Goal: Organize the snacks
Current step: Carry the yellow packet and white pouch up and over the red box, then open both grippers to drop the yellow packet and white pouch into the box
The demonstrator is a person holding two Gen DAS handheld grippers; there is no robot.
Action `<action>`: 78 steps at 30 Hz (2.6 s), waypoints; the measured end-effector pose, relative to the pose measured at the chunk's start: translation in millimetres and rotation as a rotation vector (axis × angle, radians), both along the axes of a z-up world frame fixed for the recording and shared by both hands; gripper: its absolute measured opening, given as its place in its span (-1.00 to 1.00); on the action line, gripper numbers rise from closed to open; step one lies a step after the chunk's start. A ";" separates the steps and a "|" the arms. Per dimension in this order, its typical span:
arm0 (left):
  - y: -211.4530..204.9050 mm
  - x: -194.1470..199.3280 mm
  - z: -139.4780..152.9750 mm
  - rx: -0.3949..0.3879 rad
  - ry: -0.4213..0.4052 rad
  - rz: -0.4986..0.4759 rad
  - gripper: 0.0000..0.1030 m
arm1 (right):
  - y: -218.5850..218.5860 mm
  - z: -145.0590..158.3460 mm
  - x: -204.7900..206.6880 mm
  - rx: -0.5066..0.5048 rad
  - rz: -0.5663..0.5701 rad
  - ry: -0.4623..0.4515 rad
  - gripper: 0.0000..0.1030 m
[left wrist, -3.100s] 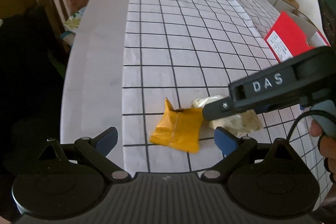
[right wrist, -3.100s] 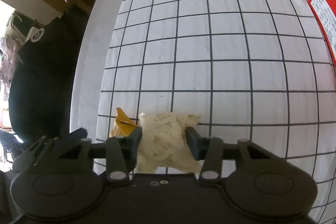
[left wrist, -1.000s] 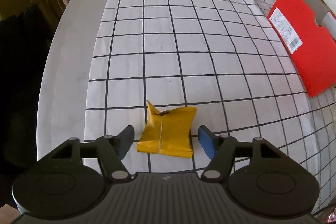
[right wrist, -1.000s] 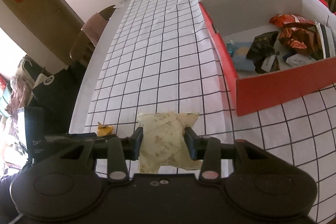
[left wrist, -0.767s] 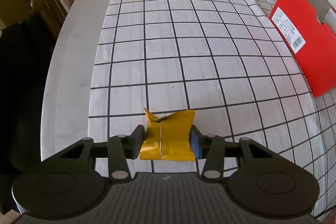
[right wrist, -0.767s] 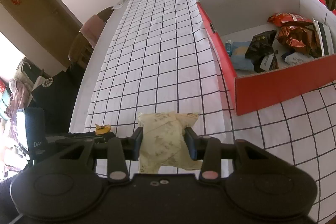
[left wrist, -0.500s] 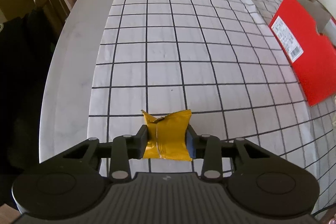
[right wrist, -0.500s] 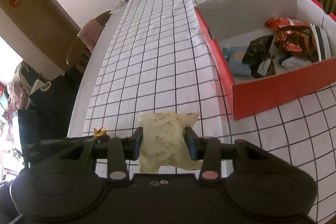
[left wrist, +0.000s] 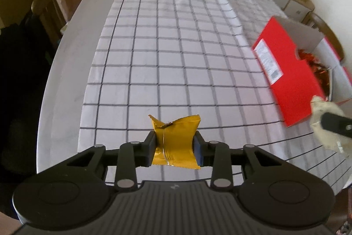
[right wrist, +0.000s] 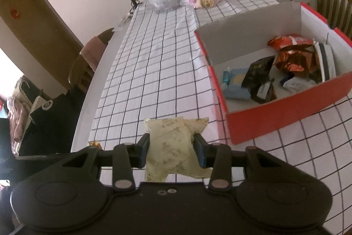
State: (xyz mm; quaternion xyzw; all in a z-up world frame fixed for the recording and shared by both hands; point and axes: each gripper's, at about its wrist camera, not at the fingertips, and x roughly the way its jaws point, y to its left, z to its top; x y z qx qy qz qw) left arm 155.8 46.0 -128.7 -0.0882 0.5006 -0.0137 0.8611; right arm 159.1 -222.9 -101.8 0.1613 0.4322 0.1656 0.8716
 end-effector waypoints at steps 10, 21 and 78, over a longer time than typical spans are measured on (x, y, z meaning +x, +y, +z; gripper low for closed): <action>-47.5 8.7 50.0 -0.013 -0.075 -0.058 -0.34 | -48.0 24.0 5.2 -0.020 -0.048 -0.092 -0.21; -129.5 32.2 79.6 -0.003 -0.125 -0.160 -0.34 | -110.9 38.9 23.5 -0.068 -0.094 -0.152 -0.21; -280.2 180.3 9.3 0.142 0.087 -0.137 0.02 | -188.2 -34.4 139.6 -0.225 0.087 -0.068 0.06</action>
